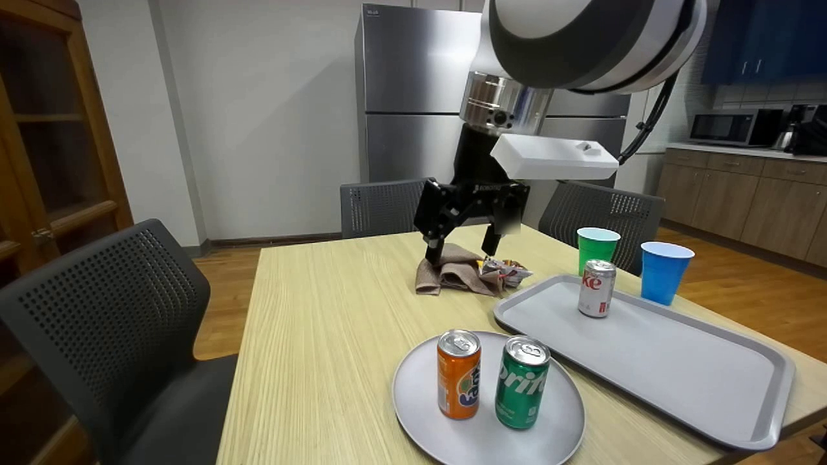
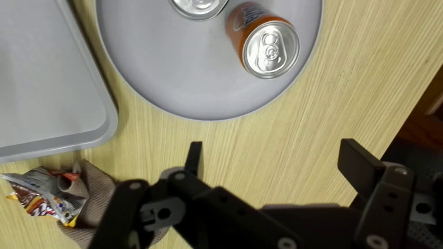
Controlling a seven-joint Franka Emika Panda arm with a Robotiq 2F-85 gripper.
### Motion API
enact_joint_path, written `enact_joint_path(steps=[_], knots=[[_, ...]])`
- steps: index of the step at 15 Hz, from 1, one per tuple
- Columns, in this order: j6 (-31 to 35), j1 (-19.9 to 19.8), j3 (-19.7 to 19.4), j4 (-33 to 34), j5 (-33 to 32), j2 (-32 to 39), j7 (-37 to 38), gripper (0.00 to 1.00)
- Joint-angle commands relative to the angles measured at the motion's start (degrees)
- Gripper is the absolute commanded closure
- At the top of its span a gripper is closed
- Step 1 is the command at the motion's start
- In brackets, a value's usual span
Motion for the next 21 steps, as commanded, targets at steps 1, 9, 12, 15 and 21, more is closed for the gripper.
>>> enact_joint_path(steps=[1,9,12,15,21], knots=[[-2.3,1.1,1.5,-0.6,2.3,0.0,-4.2,0.0],[-2.7,0.6,1.6,-0.7,1.3,4.6,-7.6,0.0],[-3.2,0.5,1.5,-0.5,0.2,5.9,-7.8,0.0],[-3.2,0.4,1.2,0.0,-0.8,7.6,-7.6,0.0],[-3.2,0.5,1.0,1.9,-1.9,11.2,-7.4,0.0]])
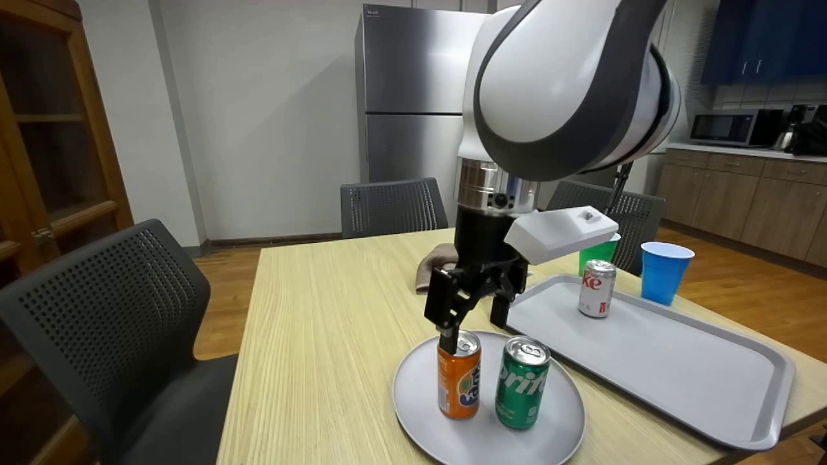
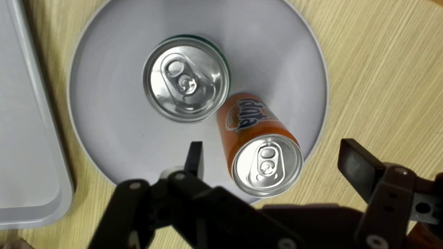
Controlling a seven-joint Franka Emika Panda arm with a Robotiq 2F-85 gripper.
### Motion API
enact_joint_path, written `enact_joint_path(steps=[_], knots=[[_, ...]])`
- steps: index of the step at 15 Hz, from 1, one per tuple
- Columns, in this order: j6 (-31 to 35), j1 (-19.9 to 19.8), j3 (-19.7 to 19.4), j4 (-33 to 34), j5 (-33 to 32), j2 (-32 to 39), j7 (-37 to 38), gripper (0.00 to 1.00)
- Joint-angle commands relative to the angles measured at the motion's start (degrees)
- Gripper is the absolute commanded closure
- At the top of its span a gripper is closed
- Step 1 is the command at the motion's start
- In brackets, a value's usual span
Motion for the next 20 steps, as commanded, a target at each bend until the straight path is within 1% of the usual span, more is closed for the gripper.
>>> enact_joint_path(steps=[1,12,20], knots=[[-1.8,-0.7,0.1,2.8,-1.4,2.5,-1.0,0.0],[-1.9,0.0,-0.6,8.5,-4.5,9.6,-0.5,0.0],[-2.0,0.3,-1.0,9.3,-5.7,10.9,-0.3,0.0]])
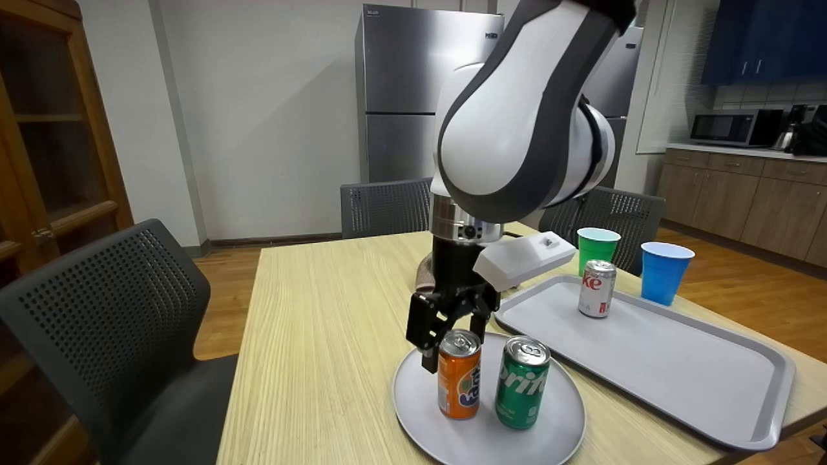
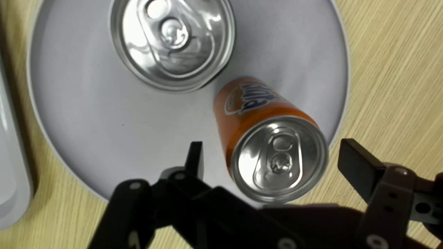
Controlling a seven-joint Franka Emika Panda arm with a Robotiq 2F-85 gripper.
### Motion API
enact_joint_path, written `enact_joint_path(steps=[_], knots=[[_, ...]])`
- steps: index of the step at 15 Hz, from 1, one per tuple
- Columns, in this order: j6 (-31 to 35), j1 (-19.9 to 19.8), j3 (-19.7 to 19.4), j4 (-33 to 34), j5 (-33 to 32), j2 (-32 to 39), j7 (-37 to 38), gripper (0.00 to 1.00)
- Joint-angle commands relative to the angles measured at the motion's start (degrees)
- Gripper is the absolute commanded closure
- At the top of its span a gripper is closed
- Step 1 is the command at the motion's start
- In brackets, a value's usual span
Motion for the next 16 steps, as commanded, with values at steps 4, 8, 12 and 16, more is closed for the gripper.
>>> enact_joint_path(steps=[4,8,12,16], knots=[[-2.1,0.4,-0.5,1.1,-1.7,0.2,-0.1,0.25],[-2.2,0.5,-0.4,0.9,-1.7,0.0,0.0,0.51],[-2.0,0.6,-0.4,0.7,-1.9,-0.6,0.4,0.61],[-1.4,0.4,-0.2,0.6,-1.4,-1.9,0.4,0.61]])
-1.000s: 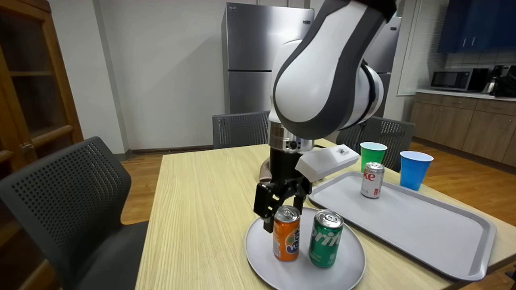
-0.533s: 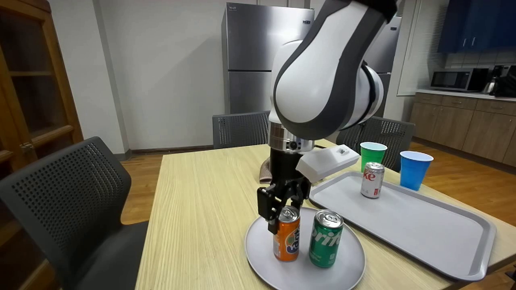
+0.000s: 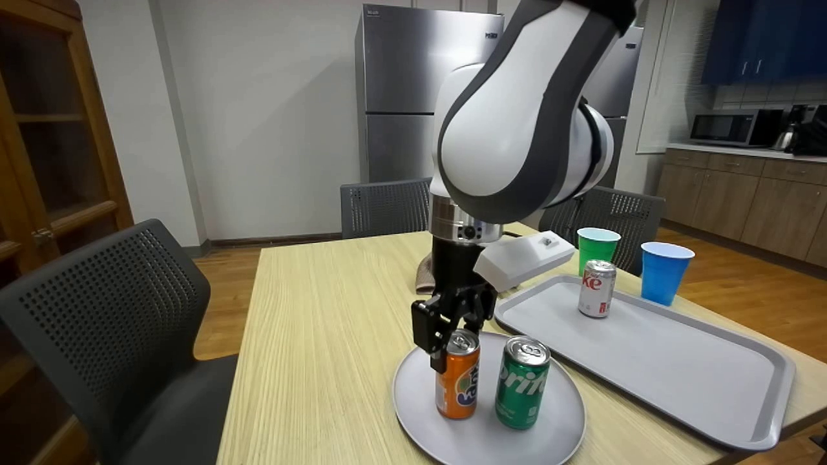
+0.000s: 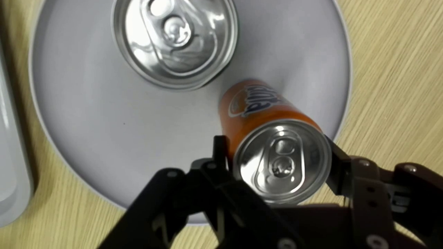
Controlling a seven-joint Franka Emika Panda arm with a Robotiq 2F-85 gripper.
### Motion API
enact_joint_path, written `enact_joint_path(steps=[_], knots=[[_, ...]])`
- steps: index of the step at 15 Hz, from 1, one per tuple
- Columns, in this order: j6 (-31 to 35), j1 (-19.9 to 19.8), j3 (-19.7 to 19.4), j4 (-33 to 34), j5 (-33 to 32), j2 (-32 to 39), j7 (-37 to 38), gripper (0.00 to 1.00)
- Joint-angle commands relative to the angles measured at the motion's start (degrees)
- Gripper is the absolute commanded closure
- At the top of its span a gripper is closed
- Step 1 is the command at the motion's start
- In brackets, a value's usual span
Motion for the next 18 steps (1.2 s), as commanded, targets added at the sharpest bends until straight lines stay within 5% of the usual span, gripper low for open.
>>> enact_joint_path(steps=[1,18], knots=[[-0.9,0.2,-0.1,0.4,-0.7,-2.3,0.4,0.61],[1.5,-4.8,-3.7,0.1,2.4,-8.0,0.8,0.61]])
